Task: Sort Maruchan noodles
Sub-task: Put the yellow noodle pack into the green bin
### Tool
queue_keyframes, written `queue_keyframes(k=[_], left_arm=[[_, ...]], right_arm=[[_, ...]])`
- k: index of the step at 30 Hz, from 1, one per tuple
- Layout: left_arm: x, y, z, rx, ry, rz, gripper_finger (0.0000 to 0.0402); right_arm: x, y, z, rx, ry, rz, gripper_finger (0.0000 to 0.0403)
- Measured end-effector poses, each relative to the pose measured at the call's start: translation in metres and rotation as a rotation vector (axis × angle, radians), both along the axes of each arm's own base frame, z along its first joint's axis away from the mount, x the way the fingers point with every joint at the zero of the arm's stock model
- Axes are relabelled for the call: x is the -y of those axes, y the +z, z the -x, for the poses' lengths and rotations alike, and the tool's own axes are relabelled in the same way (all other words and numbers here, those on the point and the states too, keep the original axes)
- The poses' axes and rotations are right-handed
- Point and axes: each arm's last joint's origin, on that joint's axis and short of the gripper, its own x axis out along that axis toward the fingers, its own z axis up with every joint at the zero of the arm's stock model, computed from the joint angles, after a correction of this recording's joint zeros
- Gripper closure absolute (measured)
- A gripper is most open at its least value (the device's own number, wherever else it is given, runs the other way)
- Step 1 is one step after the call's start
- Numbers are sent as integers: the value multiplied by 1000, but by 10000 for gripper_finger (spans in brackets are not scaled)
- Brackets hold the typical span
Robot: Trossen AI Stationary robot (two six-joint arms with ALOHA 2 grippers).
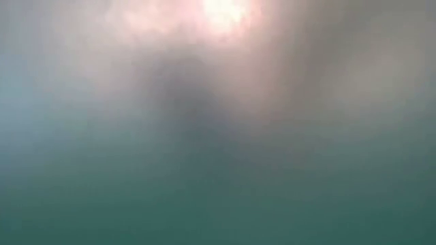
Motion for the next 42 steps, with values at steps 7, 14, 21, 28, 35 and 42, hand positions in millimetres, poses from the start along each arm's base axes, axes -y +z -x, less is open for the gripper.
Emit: queue_keyframes(k=[7, 14, 21, 28, 35, 42], left_arm=[[7, 16, -12, 48, -58, -24, 228], [7, 19, -17, 67, -62, -28, 228], [6, 13, -13, 45, -52, -34, 228], [-2, 5, -6, 6, -17, -47, 228], [-8, -21, -8, -49, 19, -46, 228], [-8, -28, -7, -78, 23, -34, 228]], right_arm=[[3, 1, 0, -8, 1, 12, 219], [9, 0, 0, -11, -26, 15, 220], [18, 1, 1, -9, -58, 16, 220], [24, 2, 2, -9, -164, 136, 220], [25, 3, 2, -14, -190, 181, 220], [24, 2, 2, -13, -148, 126, 220]])
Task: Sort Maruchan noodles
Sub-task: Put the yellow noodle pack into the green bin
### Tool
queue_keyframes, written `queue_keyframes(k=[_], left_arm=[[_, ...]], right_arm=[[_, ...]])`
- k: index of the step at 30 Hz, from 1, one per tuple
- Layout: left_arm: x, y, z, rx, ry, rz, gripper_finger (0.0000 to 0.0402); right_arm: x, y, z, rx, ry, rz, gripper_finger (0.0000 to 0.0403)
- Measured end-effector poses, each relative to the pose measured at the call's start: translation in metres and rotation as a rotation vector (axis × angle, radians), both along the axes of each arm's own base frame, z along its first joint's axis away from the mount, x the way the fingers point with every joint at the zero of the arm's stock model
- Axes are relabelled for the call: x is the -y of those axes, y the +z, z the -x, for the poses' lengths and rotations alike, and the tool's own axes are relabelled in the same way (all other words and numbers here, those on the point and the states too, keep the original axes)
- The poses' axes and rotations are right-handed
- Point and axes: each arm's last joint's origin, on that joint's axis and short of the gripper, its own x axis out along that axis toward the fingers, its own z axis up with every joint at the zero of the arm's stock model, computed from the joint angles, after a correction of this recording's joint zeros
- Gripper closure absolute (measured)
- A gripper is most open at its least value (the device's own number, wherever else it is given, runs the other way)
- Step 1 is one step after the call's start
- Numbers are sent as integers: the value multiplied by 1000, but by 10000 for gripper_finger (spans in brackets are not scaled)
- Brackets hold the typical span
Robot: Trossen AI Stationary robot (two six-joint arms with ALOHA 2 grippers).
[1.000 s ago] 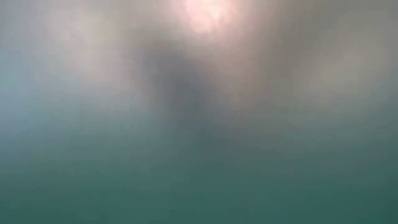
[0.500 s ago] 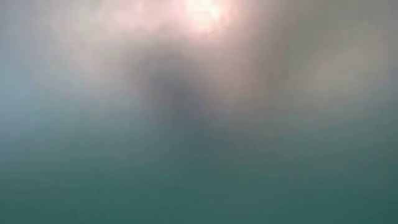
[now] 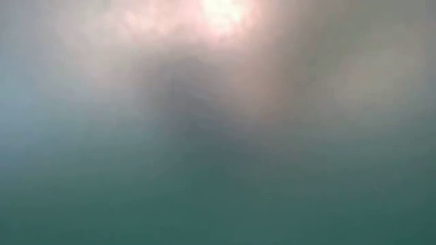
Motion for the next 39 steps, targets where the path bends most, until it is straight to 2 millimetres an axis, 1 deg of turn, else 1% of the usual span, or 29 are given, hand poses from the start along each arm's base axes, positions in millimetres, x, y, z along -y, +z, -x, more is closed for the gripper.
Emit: queue_keyframes(k=[8, 11, 14, 18, 23, 30, 34, 39], left_arm=[[5, 29, 5, 43, -45, 2, 228], [8, 41, 3, 96, -59, -7, 228], [10, 39, 2, 112, -62, -6, 228], [13, 43, -4, 191, -69, -14, 228], [12, 35, -7, 183, -81, -28, 228], [11, 17, -10, 150, -56, -24, 228], [11, 8, -10, 121, -51, -26, 228], [9, 6, -9, 113, -49, -19, 228]], right_arm=[[3, -3, 3, -42, 17, -42, 220], [7, -5, 5, -52, 45, -115, 220], [9, -5, 4, -37, 75, -177, 216], [11, -5, 4, -36, 70, -182, 209], [14, -5, 5, -30, 48, -189, 208], [15, -4, 4, -14, 43, -188, 208], [16, -1, 1, 28, 63, -200, 208], [22, 1, -2, 81, 114, -259, 208]])
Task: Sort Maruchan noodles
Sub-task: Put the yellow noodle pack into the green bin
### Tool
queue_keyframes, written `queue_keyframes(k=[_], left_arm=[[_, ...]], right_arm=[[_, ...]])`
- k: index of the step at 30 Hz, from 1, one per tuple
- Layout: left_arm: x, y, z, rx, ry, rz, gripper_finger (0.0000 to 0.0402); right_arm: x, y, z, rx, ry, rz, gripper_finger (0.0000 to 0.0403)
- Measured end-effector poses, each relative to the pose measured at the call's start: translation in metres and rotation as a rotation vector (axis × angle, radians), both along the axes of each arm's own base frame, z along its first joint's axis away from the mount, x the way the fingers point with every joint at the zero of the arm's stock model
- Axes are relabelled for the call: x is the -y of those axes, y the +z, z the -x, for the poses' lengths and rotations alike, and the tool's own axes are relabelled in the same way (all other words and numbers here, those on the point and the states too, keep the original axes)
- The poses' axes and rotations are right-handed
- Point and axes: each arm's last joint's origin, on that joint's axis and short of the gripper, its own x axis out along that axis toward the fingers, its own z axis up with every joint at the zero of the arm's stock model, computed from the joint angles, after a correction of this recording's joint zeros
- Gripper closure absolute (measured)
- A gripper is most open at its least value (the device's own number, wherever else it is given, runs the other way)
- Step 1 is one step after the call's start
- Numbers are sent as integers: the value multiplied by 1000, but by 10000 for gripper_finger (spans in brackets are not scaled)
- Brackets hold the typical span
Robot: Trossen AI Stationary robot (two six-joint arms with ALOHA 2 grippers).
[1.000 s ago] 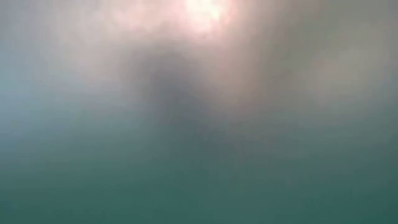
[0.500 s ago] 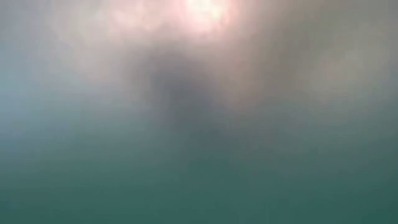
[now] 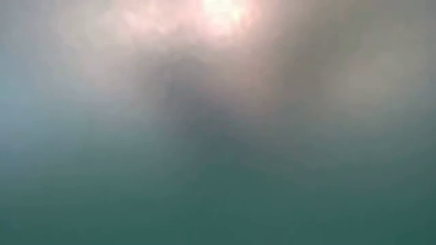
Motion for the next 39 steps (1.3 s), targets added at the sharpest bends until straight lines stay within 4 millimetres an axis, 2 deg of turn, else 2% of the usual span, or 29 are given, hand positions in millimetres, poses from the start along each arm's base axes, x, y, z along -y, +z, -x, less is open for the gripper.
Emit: queue_keyframes(k=[5, 10, 16, 20, 22, 26, 34, 39], left_arm=[[-1, -2, 0, -8, -1, -3, 228], [-1, -2, 0, -11, -9, -12, 228], [-2, -2, 1, -12, 2, -24, 228], [-2, -2, 1, -13, 5, -27, 228], [-2, -3, 1, -13, 6, -28, 228], [-3, -3, 2, -19, 16, -42, 228], [-4, -3, 2, -15, 41, -45, 228], [-4, -3, 2, -15, 42, -45, 228]], right_arm=[[16, -3, 2, -10, -23, -10, 208], [31, -18, 0, -66, -68, -36, 209], [37, -30, -3, -128, -146, 20, 209], [37, -32, -4, -137, -119, 30, 208], [37, -32, -4, -121, -77, -29, 205], [42, -31, -3, -67, 25, -195, 189], [51, -31, 0, -49, 40, -205, 139], [53, -28, -5, 38, 142, -262, 119]])
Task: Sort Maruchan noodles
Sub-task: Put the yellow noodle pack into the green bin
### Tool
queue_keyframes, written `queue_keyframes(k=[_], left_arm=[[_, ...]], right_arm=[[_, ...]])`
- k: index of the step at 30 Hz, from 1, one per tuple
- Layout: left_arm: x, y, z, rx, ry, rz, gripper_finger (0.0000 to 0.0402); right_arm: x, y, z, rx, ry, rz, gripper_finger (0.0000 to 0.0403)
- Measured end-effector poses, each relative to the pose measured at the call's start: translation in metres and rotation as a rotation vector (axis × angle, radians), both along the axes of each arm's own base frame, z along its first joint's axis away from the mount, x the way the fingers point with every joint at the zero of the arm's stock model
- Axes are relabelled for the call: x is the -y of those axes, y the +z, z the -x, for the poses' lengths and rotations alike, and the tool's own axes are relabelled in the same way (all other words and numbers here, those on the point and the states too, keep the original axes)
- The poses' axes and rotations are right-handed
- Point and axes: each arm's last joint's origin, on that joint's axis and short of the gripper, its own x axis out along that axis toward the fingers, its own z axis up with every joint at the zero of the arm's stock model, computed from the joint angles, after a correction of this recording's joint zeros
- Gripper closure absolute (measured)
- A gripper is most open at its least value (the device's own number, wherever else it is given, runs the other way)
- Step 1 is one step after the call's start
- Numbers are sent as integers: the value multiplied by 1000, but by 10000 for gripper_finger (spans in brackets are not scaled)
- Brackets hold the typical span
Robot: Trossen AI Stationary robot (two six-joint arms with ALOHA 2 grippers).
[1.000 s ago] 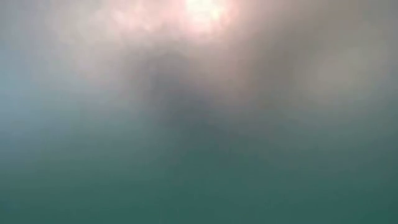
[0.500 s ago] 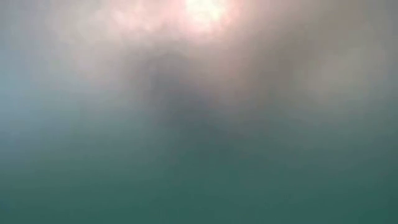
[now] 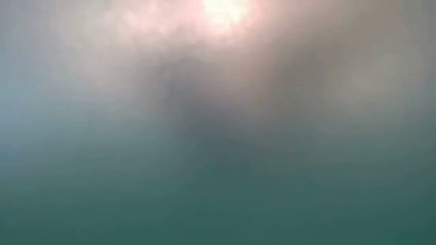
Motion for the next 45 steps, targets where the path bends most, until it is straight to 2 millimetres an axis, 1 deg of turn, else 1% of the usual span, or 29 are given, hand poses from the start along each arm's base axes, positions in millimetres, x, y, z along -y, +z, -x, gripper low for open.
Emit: queue_keyframes(k=[6, 12, 19, 24, 27, 35, 40, 45], left_arm=[[0, 0, 0, 4, 8, 6, 228], [-1, 0, 0, 3, 24, -9, 228], [-1, 0, 0, 3, 26, -11, 228], [-1, 0, 0, 3, 26, -11, 228], [-1, 0, 0, 3, 26, -11, 228], [0, 0, 1, 8, 36, -7, 228], [2, 1, 0, 14, 45, -19, 228], [8, 3, 1, 25, 49, -21, 228]], right_arm=[[6, -7, -7, 24, -11, 0, 108], [9, -26, -13, -18, -22, -40, 108], [9, -41, -21, 15, 56, -140, 114], [9, -50, -28, 32, 64, -154, 115], [7, -53, -30, 39, 79, -155, 115], [1, -50, -33, 68, 120, -141, 116], [1, -51, -34, 68, 128, -135, 137], [1, -52, -34, 72, 150, -120, 186]])
